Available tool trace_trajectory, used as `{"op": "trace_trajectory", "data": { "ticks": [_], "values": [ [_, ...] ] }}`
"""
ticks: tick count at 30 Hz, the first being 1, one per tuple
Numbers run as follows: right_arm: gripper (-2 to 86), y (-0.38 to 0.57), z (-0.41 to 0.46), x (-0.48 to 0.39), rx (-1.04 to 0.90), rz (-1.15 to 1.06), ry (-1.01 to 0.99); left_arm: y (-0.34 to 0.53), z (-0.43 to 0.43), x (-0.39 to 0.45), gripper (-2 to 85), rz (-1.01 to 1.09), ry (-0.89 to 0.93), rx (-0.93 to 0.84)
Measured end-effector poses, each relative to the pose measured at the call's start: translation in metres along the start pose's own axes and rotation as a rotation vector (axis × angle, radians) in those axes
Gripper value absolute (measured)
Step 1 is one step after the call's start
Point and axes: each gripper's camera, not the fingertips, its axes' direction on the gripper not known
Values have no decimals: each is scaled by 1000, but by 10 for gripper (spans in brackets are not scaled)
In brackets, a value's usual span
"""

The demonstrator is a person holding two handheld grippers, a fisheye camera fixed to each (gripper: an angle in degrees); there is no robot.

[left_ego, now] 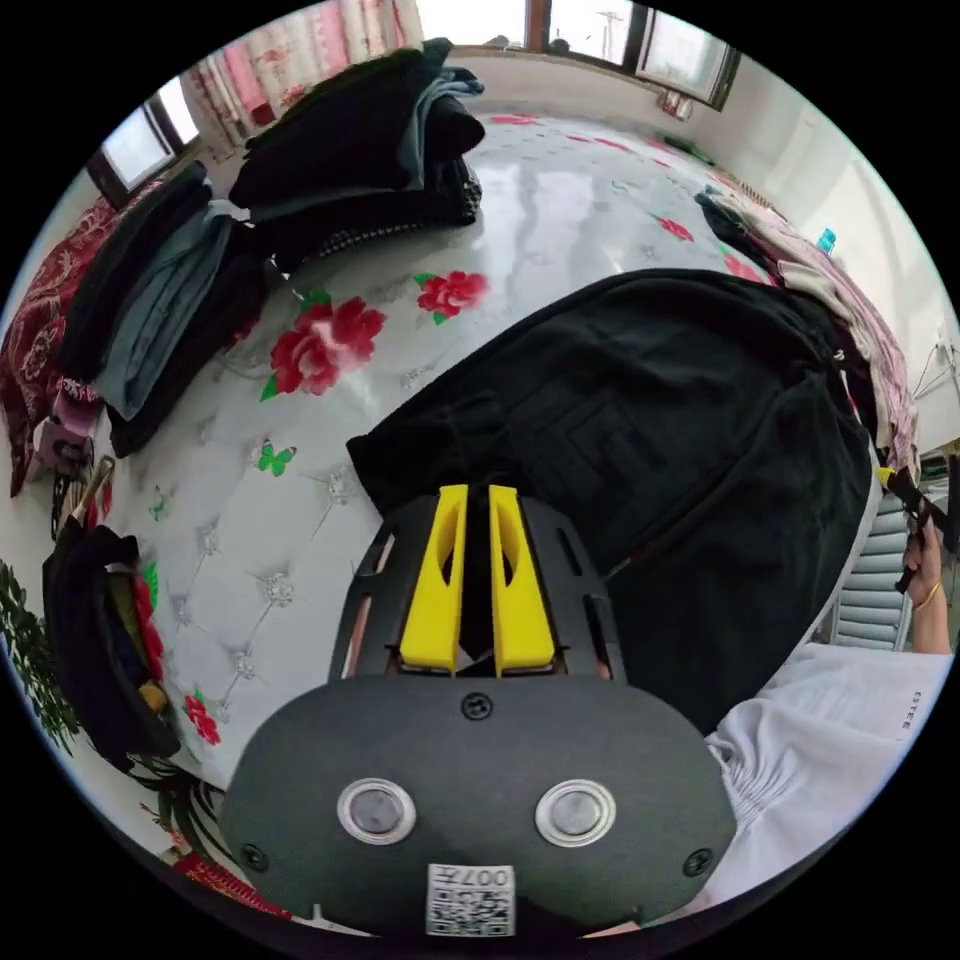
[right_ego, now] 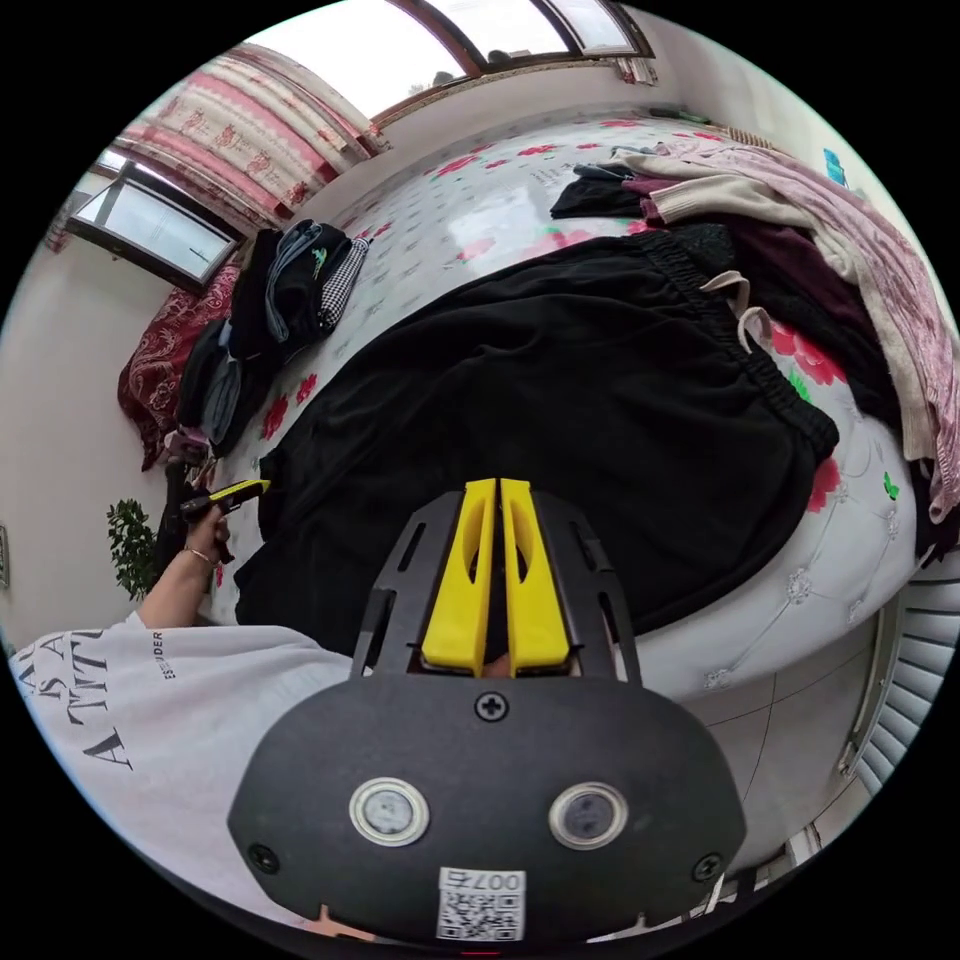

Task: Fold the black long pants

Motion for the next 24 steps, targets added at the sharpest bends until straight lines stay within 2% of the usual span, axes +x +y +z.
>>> {"op": "trace_trajectory", "data": {
  "ticks": [2,5,9,11,15,19,22,24],
  "values": [
    [-1,4,6,-8,-12,4,13,14,-37,-46,17,-66,26,102],
    [-1,6,16,-15,-51,-7,40,58,-93,-154,6,-264,-45,218],
    [5,-5,36,-21,-129,-36,27,116,-105,-240,8,-500,-134,210],
    [11,-11,46,-26,-172,-70,37,153,-103,-266,48,-570,-49,185],
    [27,-16,65,-30,-276,-145,67,210,-91,-249,78,-603,66,150],
    [38,-8,52,-18,-262,-166,113,277,-71,-191,81,-660,105,38],
    [44,-1,22,15,-216,-113,148,318,-71,-164,63,-759,100,-17],
    [47,7,-12,58,-149,8,182,336,-79,-164,53,-841,39,-63]
  ]
}}
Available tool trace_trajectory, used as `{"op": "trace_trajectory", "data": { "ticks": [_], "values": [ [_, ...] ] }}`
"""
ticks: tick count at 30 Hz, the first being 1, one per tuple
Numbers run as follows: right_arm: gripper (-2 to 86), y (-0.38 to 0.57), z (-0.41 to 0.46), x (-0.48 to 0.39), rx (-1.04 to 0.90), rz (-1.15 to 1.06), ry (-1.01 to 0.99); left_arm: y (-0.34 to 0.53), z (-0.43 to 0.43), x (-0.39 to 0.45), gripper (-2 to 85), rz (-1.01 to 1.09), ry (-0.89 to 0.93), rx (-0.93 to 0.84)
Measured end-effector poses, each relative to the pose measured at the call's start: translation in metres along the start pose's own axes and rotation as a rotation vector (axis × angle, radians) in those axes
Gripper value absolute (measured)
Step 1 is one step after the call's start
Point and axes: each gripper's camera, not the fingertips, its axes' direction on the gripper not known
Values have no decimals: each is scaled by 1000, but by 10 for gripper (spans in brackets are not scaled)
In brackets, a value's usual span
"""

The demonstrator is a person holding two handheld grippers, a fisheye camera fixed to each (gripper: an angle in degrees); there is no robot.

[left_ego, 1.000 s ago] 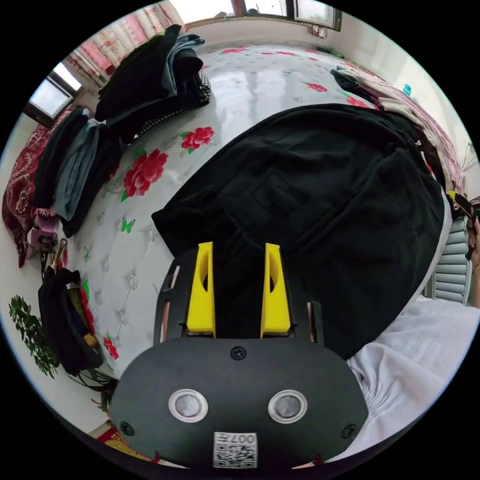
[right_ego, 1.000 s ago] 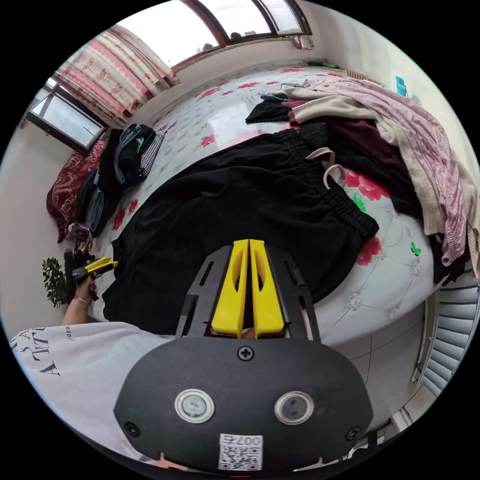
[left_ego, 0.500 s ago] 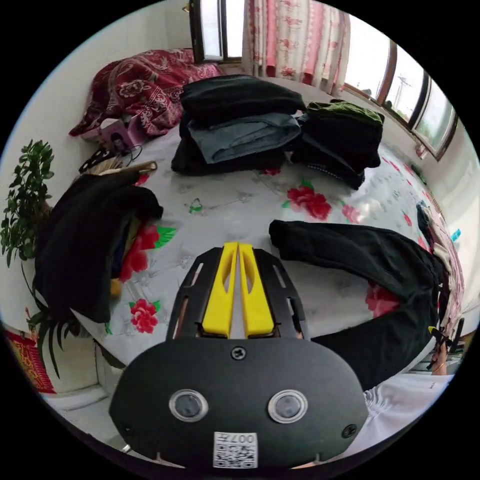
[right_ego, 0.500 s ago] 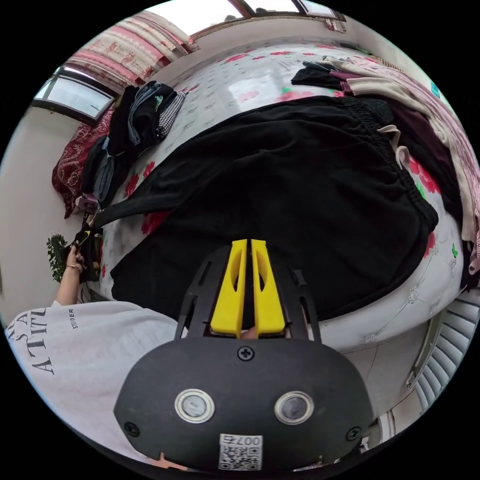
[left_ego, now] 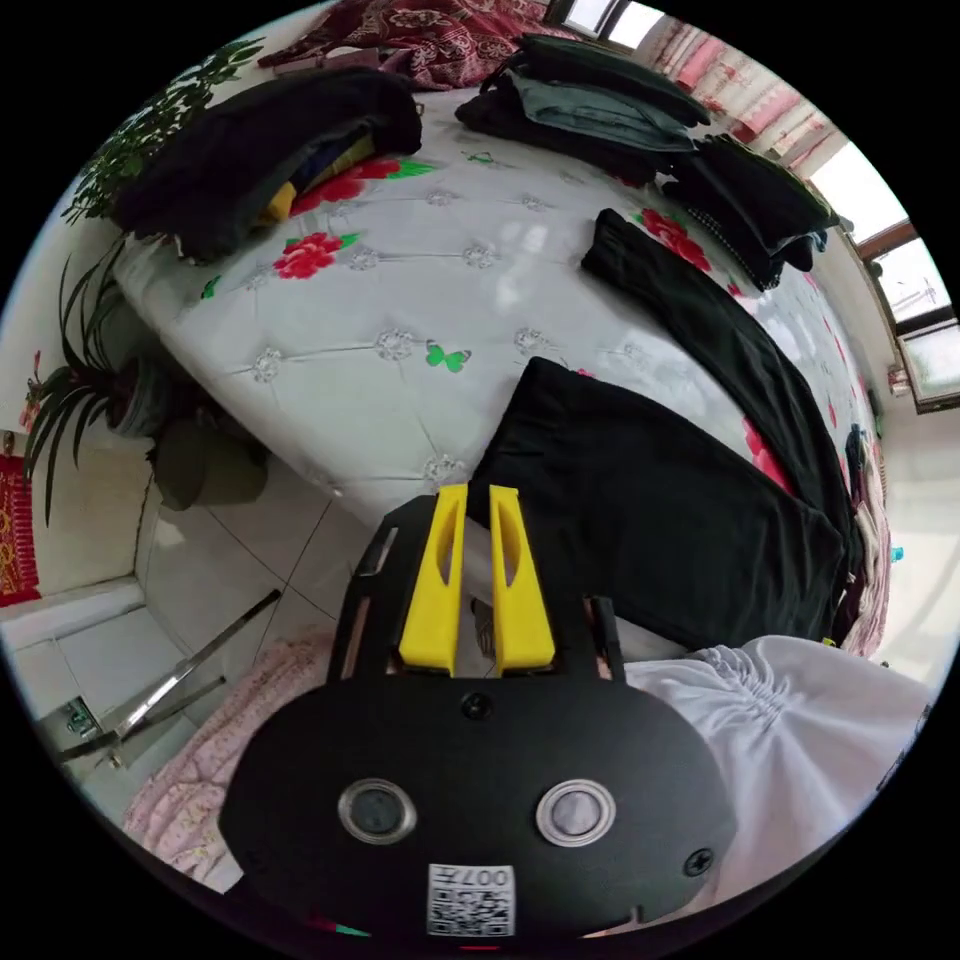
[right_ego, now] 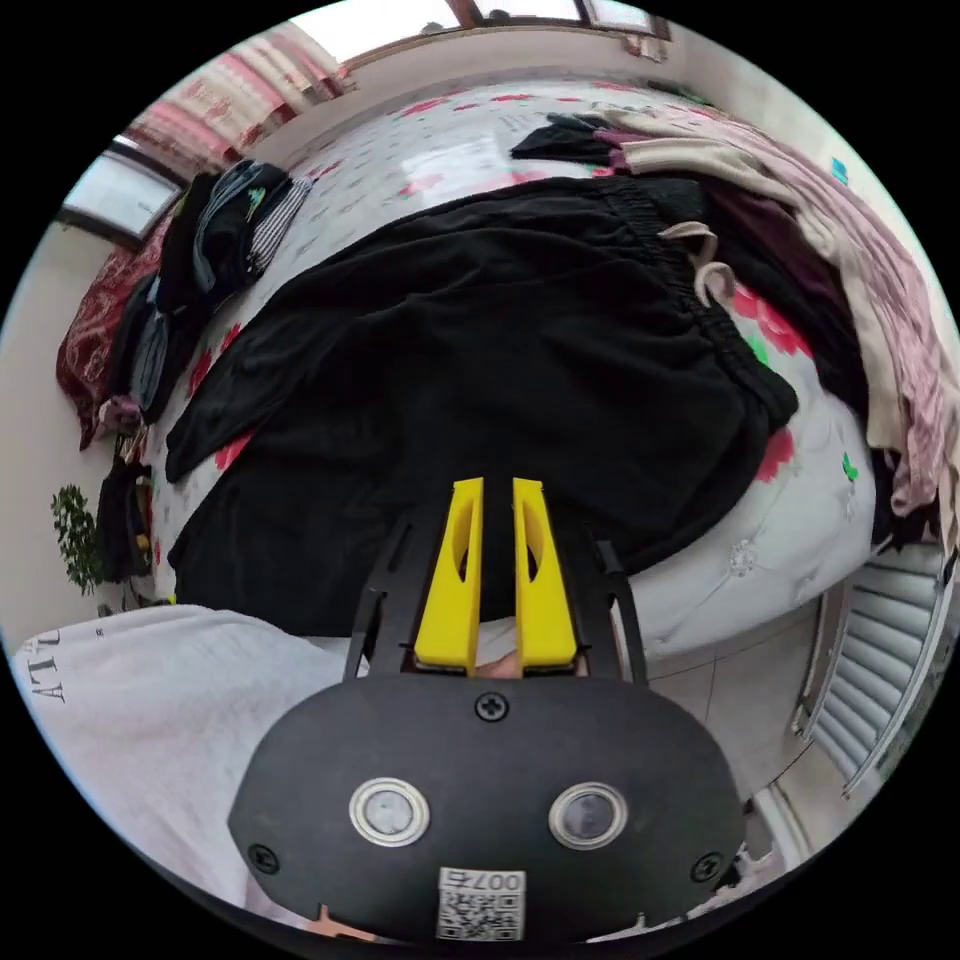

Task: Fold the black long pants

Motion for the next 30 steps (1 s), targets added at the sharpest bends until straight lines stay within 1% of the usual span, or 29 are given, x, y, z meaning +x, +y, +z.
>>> {"op": "trace_trajectory", "data": {
  "ticks": [1,3,6,9,11,12,13,14,18,20,21,22,23,26,27,28,29,30],
  "values": [
    [48,4,-7,14,17,45,0,2,-6,-10,53,-46,-51,-7],
    [50,27,-32,76,93,239,-26,2,-18,-25,61,-104,-95,-3],
    [55,61,-54,144,166,446,-96,3,-31,-45,89,-166,-11,0],
    [61,87,-61,187,207,547,-178,3,-13,-55,118,-199,126,-103],
    [64,96,-60,204,212,573,-203,3,7,-57,123,-229,214,-168],
    [66,100,-57,213,203,583,-221,2,12,-56,120,-232,230,-184],
    [66,101,-55,217,197,586,-230,-2,14,-54,115,-239,205,-190],
    [66,101,-51,223,182,586,-246,-8,13,-51,114,-217,142,-218],
    [52,94,-46,242,169,582,-250,-24,8,-44,103,-115,69,-288],
    [38,89,-44,251,167,589,-294,-27,6,-52,82,-95,78,-308],
    [27,87,-42,255,159,590,-314,-27,4,-55,59,-93,82,-309],
    [21,87,-42,257,159,587,-321,-24,-1,-61,12,-88,91,-290],
    [12,86,-42,260,151,584,-329,-20,-12,-65,4,-76,169,-203],
    [3,91,-49,265,158,568,-358,-15,-23,-80,-5,-129,326,-136],
    [1,98,-57,269,189,581,-395,-12,-30,-89,-7,-164,421,-96],
    [0,103,-62,272,222,593,-432,-6,-41,-99,-8,-207,559,-28],
    [0,117,-77,279,316,624,-529,1,-58,-110,-9,-256,744,80],
    [-1,132,-92,286,427,660,-640,5,-67,-112,-9,-265,836,134]
  ]
}}
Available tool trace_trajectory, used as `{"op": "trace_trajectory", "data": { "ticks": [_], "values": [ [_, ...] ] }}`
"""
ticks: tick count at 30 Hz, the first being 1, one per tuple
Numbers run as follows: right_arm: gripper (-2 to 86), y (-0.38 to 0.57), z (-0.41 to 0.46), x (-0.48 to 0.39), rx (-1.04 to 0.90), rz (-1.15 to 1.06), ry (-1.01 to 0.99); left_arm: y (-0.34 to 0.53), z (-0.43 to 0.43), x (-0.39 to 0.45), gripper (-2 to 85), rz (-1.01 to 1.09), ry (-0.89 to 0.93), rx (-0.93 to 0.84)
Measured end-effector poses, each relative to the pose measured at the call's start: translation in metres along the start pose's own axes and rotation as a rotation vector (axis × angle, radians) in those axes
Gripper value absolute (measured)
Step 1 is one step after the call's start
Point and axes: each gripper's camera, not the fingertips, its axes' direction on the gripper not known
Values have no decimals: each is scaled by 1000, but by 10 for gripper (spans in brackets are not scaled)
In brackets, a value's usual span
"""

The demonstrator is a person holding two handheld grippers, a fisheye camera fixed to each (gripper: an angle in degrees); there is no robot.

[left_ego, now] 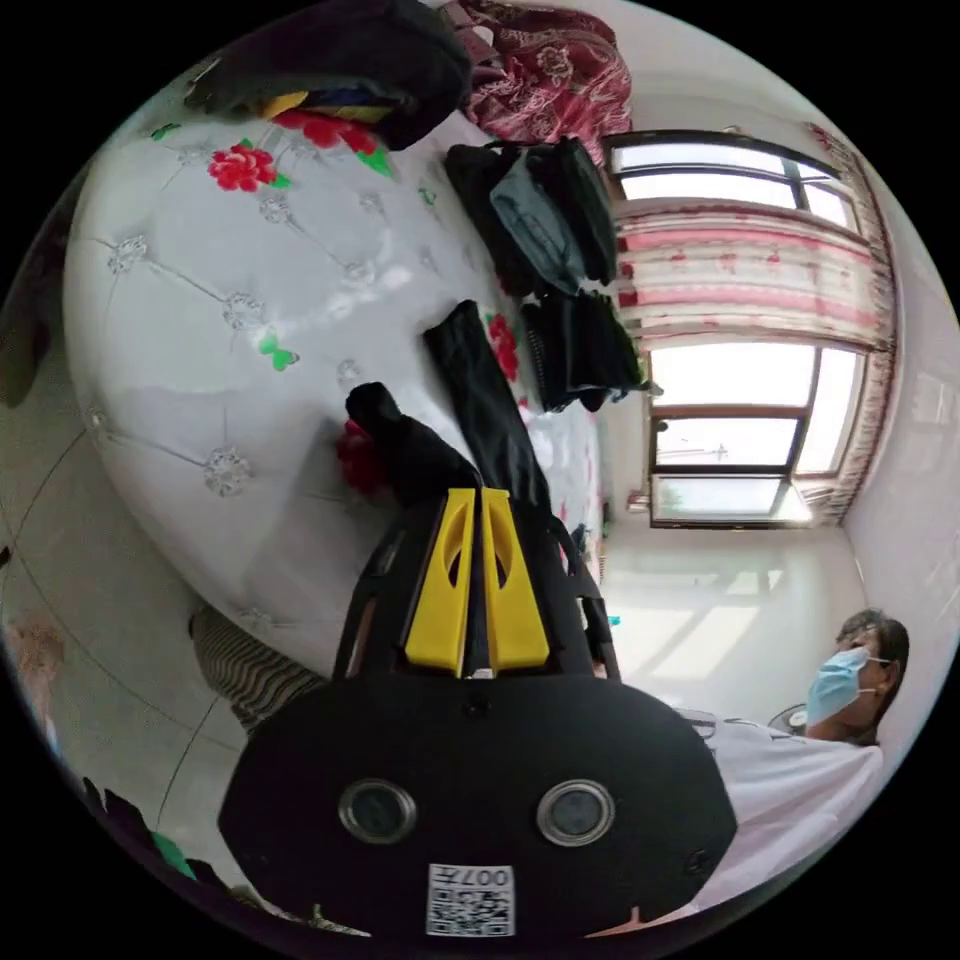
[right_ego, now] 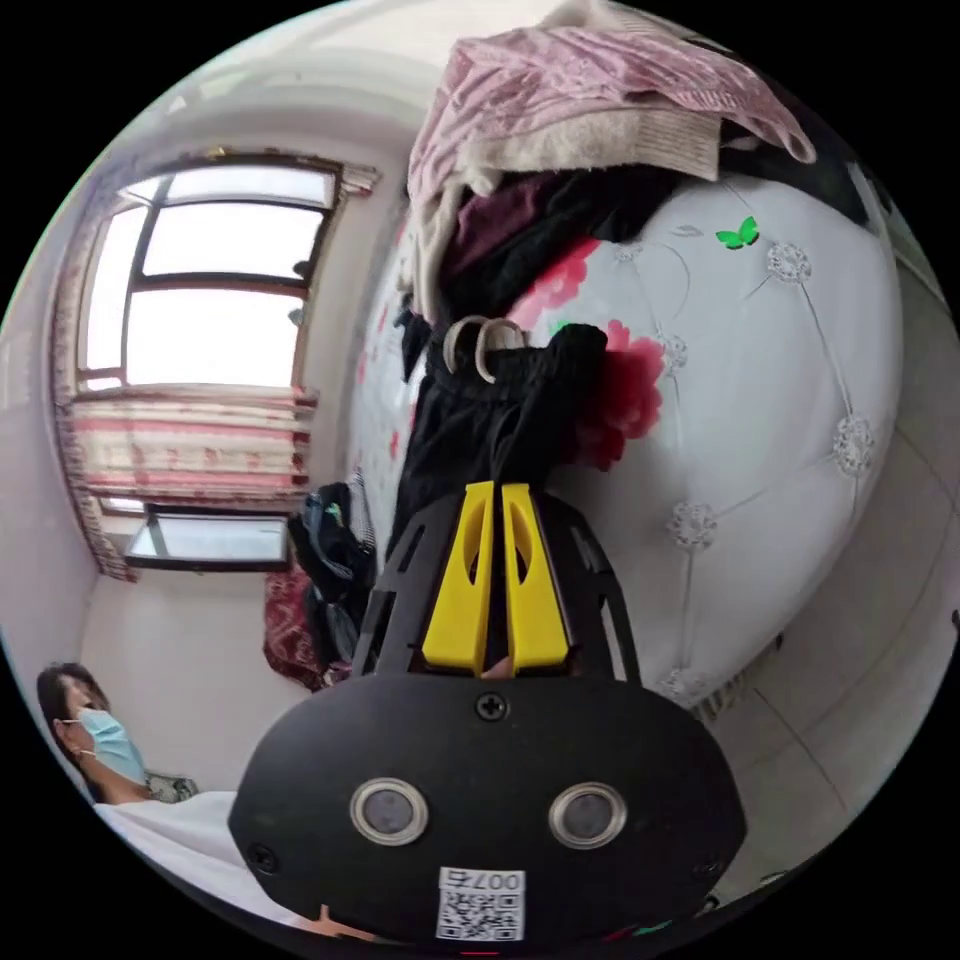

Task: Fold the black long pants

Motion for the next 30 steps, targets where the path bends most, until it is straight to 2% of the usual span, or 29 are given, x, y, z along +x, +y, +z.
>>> {"op": "trace_trajectory", "data": {
  "ticks": [1,3,4,8,10,13,16,20,22,24,28,30],
  "values": [
    [-1,2,-10,0,34,14,-68,3,-13,14,-9,39,144,46],
    [-2,10,-38,-10,122,25,-249,5,-31,46,-9,150,253,111],
    [-2,11,-44,-15,145,18,-273,4,-43,69,-9,232,296,153],
    [-1,9,-66,-69,256,-96,-316,-5,-63,123,-9,366,326,280],
    [0,4,-61,-99,278,-170,-300,-22,-54,147,-9,388,250,309],
    [4,-15,-27,-160,270,-316,-208,-64,-11,168,-5,356,11,267],
    [16,-53,53,-227,160,-437,-76,-127,65,169,9,273,-171,212],
    [55,-106,213,-279,-71,-516,106,-204,176,162,64,218,-383,96],
    [64,-109,262,-282,-136,-514,193,-217,202,162,74,197,-468,63],
    [73,-94,284,-278,-134,-566,219,-217,212,162,77,221,-463,66],
    [80,-60,268,-233,-100,-573,270,-186,215,146,100,270,-527,29],
    [85,-47,240,-181,-49,-462,331,-168,211,133,108,254,-560,30]
  ]
}}
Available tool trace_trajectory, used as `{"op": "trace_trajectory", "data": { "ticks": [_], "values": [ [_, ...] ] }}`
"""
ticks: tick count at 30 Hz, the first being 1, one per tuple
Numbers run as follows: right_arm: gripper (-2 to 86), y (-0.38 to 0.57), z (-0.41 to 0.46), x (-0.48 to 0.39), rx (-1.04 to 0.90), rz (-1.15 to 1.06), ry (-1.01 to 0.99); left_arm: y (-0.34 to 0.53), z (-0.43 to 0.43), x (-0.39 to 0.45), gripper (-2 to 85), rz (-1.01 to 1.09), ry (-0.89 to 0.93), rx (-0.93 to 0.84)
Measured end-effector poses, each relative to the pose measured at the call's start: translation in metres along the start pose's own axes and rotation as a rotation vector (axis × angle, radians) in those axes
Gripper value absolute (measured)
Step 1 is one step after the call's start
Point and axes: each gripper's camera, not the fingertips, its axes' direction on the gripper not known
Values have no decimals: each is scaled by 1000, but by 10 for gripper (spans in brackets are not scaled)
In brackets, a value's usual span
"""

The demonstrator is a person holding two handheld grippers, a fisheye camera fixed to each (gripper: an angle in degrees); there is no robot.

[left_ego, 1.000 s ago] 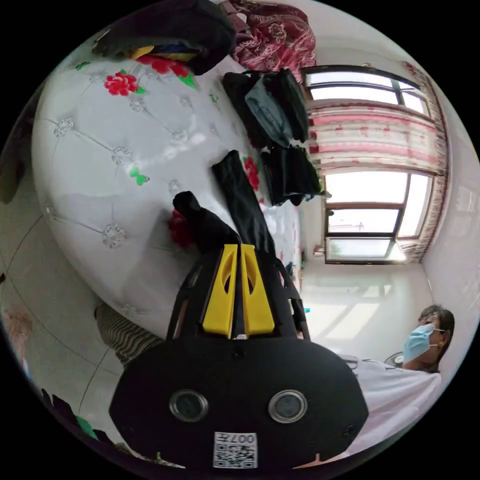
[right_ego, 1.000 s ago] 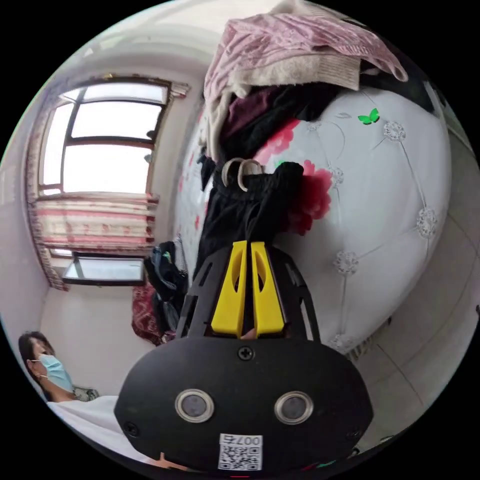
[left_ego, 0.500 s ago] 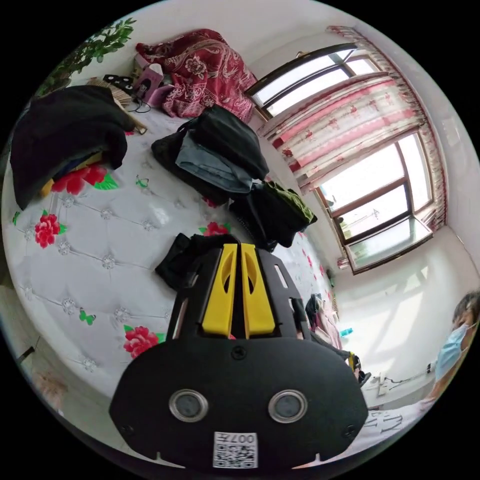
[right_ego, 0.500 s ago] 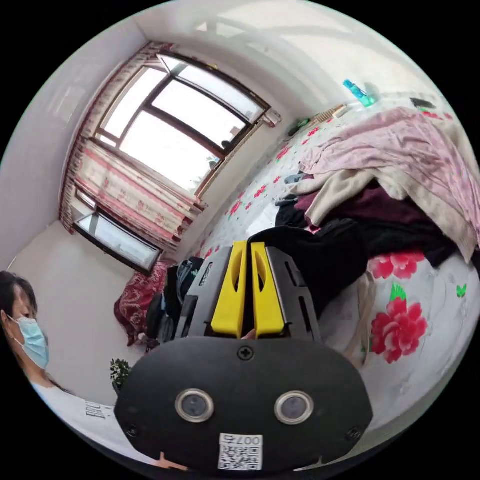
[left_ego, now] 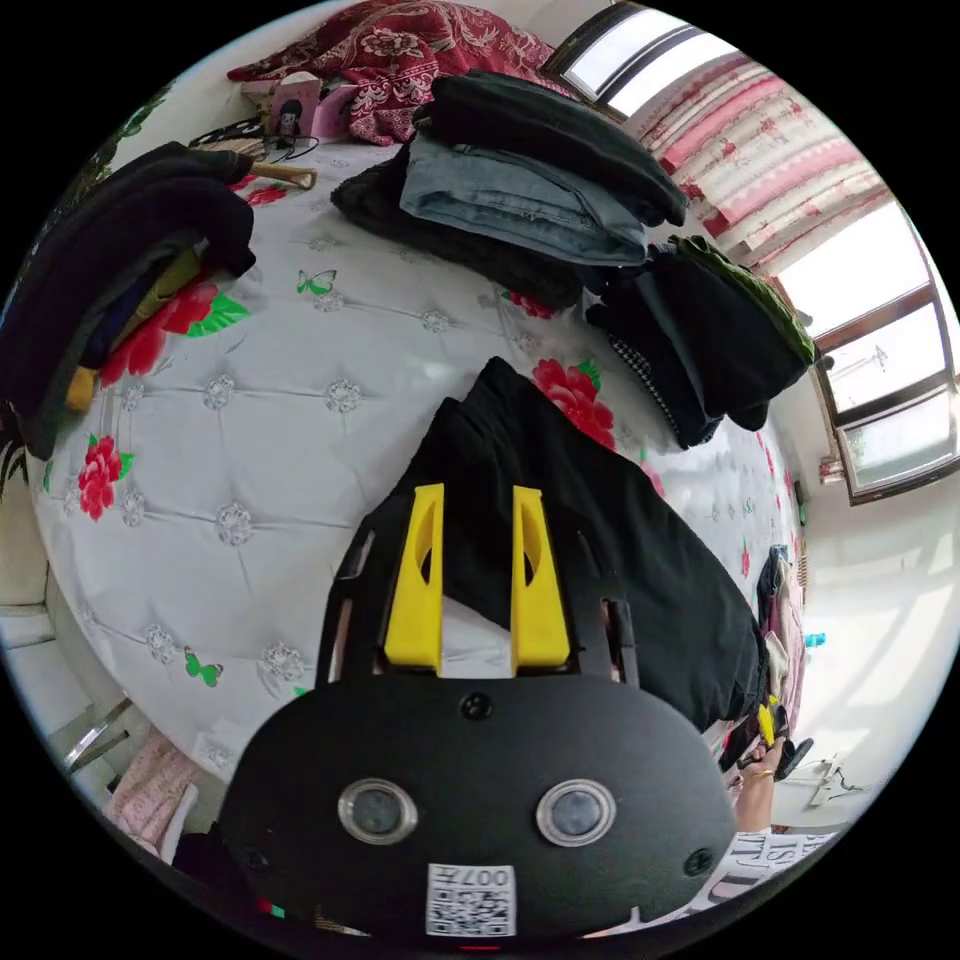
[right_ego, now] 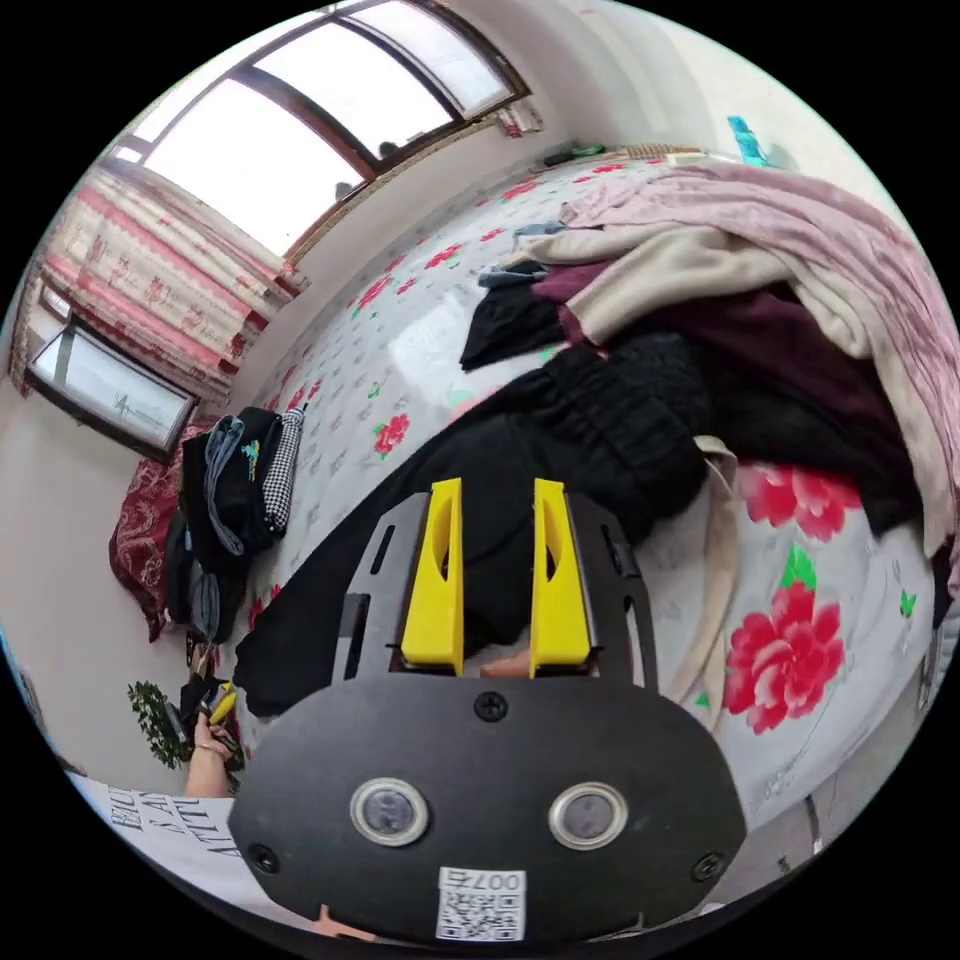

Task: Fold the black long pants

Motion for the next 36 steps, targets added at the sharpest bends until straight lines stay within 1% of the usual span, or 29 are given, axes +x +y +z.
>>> {"op": "trace_trajectory", "data": {
  "ticks": [4,6,7,9,10,11,12,13,14,17,19,20,21,22,23,26,28,30,31,32,33,34,36],
  "values": [
    [94,35,-10,68,8,224,41,21,23,-12,135,-86,-15,-53],
    [93,38,8,90,-49,301,-24,16,41,-9,136,-123,2,-84],
    [91,37,15,92,-60,314,-39,11,48,-3,129,-141,-23,-75],
    [71,30,48,97,-104,342,-78,3,58,9,95,-146,-94,-64],
    [62,28,59,99,-122,360,-92,-2,64,17,55,-127,-174,-70],
    [45,27,79,104,-159,406,-156,-6,71,24,25,-82,-268,-87],
    [31,29,90,110,-168,468,-184,-7,73,28,15,-35,-280,-92],
    [25,31,91,111,-150,483,-189,-10,75,30,2,37,-284,-108],
    [17,32,88,113,-125,474,-222,-12,73,24,-4,47,-242,-131],
    [6,40,61,103,-81,363,-240,-6,55,-4,-7,11,-145,-158],
    [4,49,38,93,-88,285,-235,9,40,-15,-7,47,-152,-154],
    [5,58,22,86,-90,235,-198,21,32,-21,-5,89,-182,-165],
    [7,69,10,80,-101,188,-121,28,28,-24,-4,110,-191,-165],
    [8,74,6,80,-109,171,-77,43,23,-32,0,146,-176,-170],
    [14,85,3,83,-135,159,8,56,21,-43,7,146,-141,-193],
    [26,107,0,92,-166,217,203,78,11,-72,45,70,-95,-192],
    [32,115,-12,61,-91,126,300,92,-14,-90,66,16,-100,-112],
    [38,127,-8,-13,-4,-85,385,97,-32,-94,75,20,-103,-48],
    [39,131,-1,-35,1,-155,378,97,-38,-93,83,44,-79,-18],
    [43,140,20,-80,-29,-305,322,95,-38,-92,87,55,-66,-10],
    [45,150,48,-121,-103,-434,236,90,-36,-88,96,77,-40,-3],
    [46,156,63,-141,-144,-486,194,82,-29,-84,106,103,-17,-2],
    [50,189,122,-212,-277,-629,51,66,-13,-79,116,121,-22,-13]
  ]
}}
